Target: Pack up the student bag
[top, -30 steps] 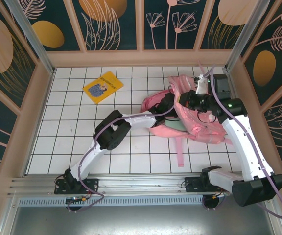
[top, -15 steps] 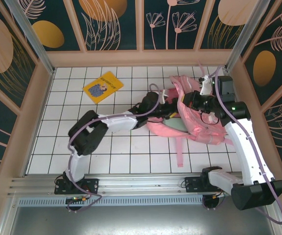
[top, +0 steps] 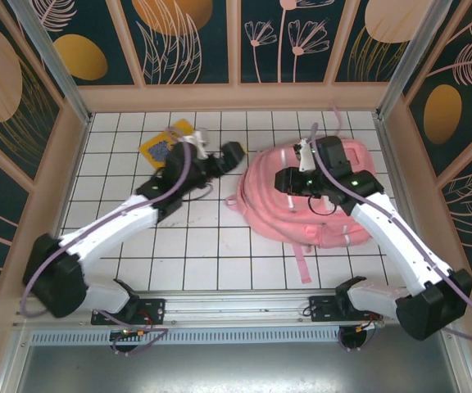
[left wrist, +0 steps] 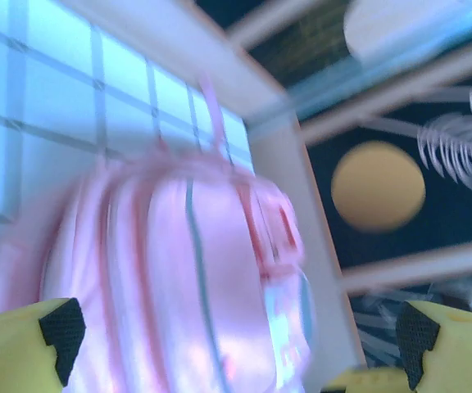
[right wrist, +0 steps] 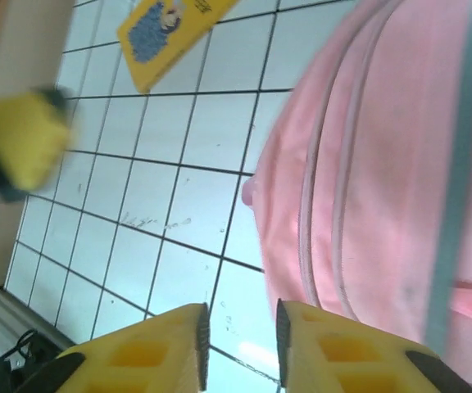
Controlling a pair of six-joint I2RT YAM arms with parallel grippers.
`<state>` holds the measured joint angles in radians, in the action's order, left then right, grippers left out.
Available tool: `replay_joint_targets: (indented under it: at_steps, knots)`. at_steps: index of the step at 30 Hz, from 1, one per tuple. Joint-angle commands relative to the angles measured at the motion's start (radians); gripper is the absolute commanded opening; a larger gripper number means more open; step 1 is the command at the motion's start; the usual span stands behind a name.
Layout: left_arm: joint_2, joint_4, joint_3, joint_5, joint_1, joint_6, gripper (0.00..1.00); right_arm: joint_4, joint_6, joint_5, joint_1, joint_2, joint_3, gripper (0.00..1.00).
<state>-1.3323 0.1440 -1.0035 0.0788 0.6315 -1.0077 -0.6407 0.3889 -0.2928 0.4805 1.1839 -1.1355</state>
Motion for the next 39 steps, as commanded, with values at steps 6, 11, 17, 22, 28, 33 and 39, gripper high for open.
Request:
replay_joint_targets:
  at_steps: [6,11,17,22,28,33,39]
  knots:
    - [0.009,-0.13,0.064,0.019,-0.281,0.025,0.99,0.125,-0.023,0.233,0.061,0.111,-0.125,0.58]
    - [-0.134,-0.143,-0.019,-0.035,-0.437,0.017,0.98,0.279,-0.02,0.13,0.061,0.342,-0.214,0.6]
    - [-0.37,-0.083,-0.097,-0.009,-0.604,-0.036,0.98,0.361,-0.021,0.027,0.055,0.721,-0.496,0.62]
    - [-0.567,-0.021,-0.188,0.076,-0.651,-0.054,0.99,0.367,-0.01,-0.123,0.021,1.074,-0.829,0.63]
    - [-0.684,0.038,-0.277,0.125,-0.667,0.006,0.98,0.328,0.068,-0.331,-0.022,1.477,-1.301,0.63]
    - [-0.757,0.045,-0.323,0.137,-0.679,-0.002,0.98,0.479,0.17,-0.374,-0.036,1.596,-1.335,0.63]
    - [-0.843,0.007,-0.411,0.142,-0.678,0.038,0.98,0.549,0.227,-0.364,-0.026,1.7,-1.406,0.64]
